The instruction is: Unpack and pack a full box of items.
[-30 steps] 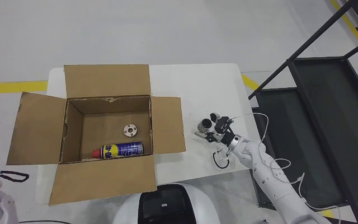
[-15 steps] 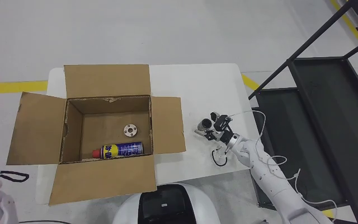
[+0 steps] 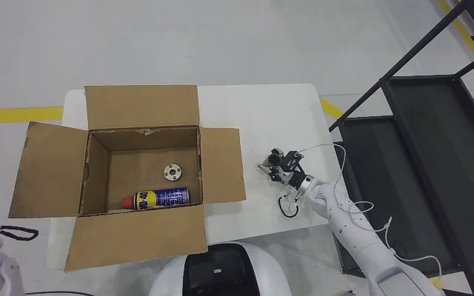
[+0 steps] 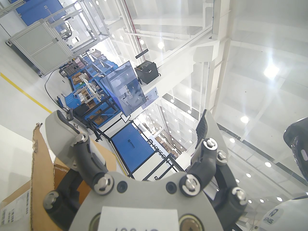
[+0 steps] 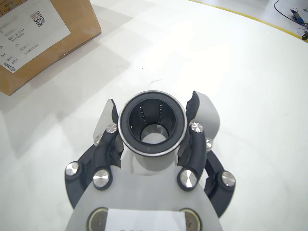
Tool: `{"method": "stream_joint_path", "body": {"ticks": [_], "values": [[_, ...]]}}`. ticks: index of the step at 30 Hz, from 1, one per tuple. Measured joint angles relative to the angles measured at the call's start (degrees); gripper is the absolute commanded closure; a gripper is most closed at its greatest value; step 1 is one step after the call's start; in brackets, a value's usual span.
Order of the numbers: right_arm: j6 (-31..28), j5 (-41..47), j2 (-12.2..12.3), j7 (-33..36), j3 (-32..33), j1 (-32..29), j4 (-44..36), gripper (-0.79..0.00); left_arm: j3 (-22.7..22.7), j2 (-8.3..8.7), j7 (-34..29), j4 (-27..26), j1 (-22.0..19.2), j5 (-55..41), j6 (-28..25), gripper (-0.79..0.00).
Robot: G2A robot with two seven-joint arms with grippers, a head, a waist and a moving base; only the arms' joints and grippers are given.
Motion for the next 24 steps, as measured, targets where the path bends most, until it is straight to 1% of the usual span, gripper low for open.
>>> {"method": "stream_joint_path", "body": {"ticks": [5,8,11,14,18,20,24], "values": [[-0.02,-0.94,0.07,-0.17,-0.16,0.14,-1.27,0.0,0.0,0.0,0.0,0.0,0.0,0.0,0.0,-0.785],[-0.15,-1.51,0.24,-0.21,0.01,-0.33,-3.63,0.0,0.0,0.0,0.0,0.0,0.0,0.0,0.0,-0.785],[-0.03,-1.87,0.55,-0.33,0.72,-1.41,-7.79,0.0,0.0,0.0,0.0,0.0,0.0,0.0,0.0,-0.785],[0.49,-2.68,1.05,0.12,2.02,-3.16,-13.5,0.0,0.0,0.0,0.0,0.0,0.0,0.0,0.0,-0.785],[1.86,-2.91,1.89,1.96,4.87,-7.43,-24.44,0.0,0.0,0.0,0.0,0.0,0.0,0.0,0.0,-0.785],[2.98,-2.7,2.22,4.21,6.33,-9.63,-29.79,0.0,0.0,0.0,0.0,0.0,0.0,0.0,0.0,-0.785],[6.13,-1.41,2.68,11.98,9.03,-14.46,-41.71,0.0,0.0,0.0,0.0,0.0,0.0,0.0,0.0,-0.785]]}}
